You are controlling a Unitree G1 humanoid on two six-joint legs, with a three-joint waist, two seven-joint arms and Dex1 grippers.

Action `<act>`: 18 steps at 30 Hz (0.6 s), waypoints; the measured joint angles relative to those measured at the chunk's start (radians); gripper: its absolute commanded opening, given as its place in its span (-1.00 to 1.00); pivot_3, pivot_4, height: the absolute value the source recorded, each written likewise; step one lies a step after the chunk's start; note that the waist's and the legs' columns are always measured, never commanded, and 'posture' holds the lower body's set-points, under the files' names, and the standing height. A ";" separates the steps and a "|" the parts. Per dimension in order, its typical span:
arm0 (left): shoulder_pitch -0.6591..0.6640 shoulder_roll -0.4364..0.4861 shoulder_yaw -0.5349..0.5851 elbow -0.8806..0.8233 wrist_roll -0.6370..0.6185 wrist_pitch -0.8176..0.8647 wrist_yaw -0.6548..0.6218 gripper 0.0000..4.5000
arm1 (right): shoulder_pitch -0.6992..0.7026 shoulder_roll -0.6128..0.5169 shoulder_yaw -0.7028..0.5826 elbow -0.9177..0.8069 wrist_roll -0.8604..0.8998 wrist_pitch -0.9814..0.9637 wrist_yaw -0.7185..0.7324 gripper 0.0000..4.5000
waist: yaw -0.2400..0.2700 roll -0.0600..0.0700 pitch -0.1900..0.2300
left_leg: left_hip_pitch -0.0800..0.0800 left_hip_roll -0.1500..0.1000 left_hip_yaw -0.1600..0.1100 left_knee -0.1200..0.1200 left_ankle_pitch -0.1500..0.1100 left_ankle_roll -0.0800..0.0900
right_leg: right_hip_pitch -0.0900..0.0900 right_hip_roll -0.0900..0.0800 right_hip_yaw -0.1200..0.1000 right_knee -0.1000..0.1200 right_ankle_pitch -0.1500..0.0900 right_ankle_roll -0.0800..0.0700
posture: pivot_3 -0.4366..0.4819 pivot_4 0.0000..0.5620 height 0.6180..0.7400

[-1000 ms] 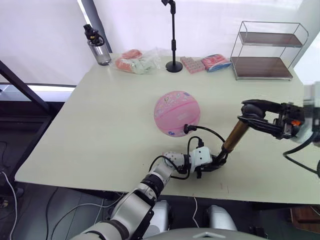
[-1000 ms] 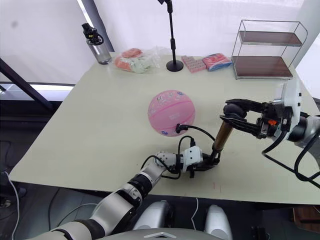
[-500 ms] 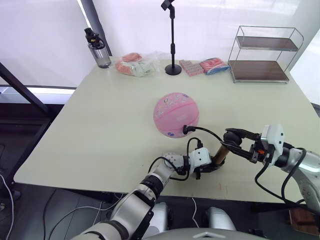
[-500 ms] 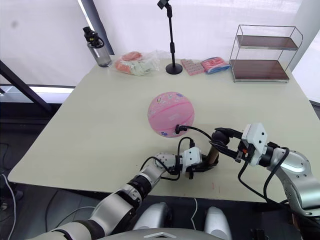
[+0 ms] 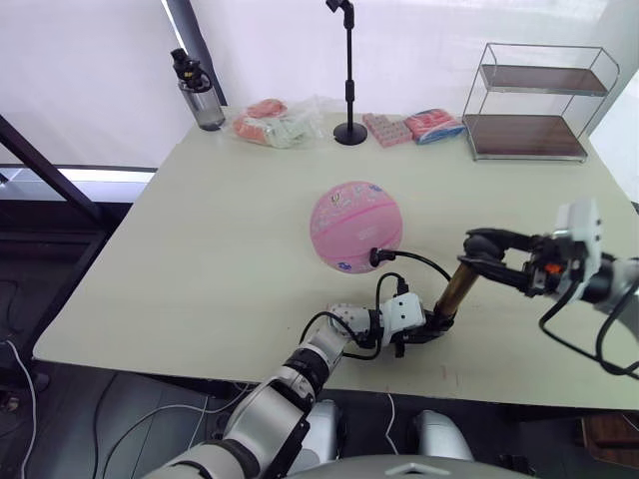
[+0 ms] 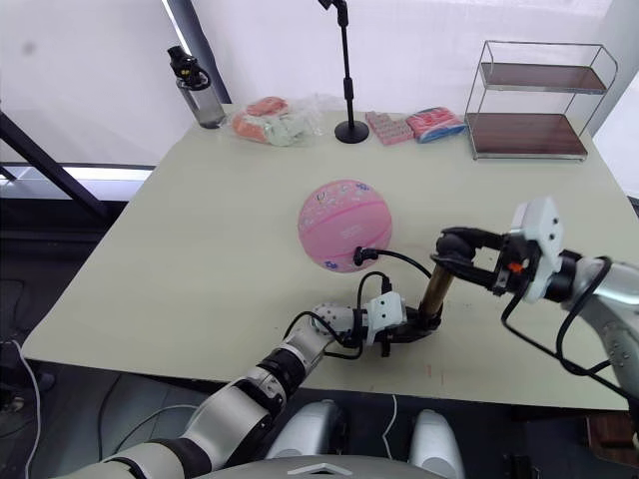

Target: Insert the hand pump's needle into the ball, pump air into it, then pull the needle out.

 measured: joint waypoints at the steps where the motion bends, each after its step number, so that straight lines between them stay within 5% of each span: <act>1: 0.000 0.000 0.000 0.000 0.000 0.000 -0.001 -0.50 | -0.023 -0.022 -0.022 0.000 0.028 0.021 0.004 -0.24 | 0.000 -0.001 0.000 | 0.000 0.000 0.000 0.000 0.000 0.000 | 0.000 0.000 0.000 0.000 0.000 0.000 | -0.05 -0.47 0.93; 11: 0.002 0.000 0.000 -0.001 0.000 -0.013 -0.001 -0.50 | -0.198 -0.141 -0.107 0.018 0.205 0.203 -0.003 -0.24 | 0.000 -0.001 0.002 | -0.002 0.000 0.000 0.000 0.000 0.000 | -0.001 -0.001 0.000 0.000 0.000 0.000 | -0.05 -0.47 0.93; 18: 0.004 0.000 0.000 -0.004 0.000 -0.018 -0.001 -0.50 | -0.200 -0.081 -0.108 0.003 0.201 0.209 -0.036 -0.24 | 0.001 -0.001 0.003 | -0.004 0.000 0.000 0.000 0.000 0.000 | -0.003 -0.001 0.000 0.000 0.000 0.000 | -0.05 -0.47 0.93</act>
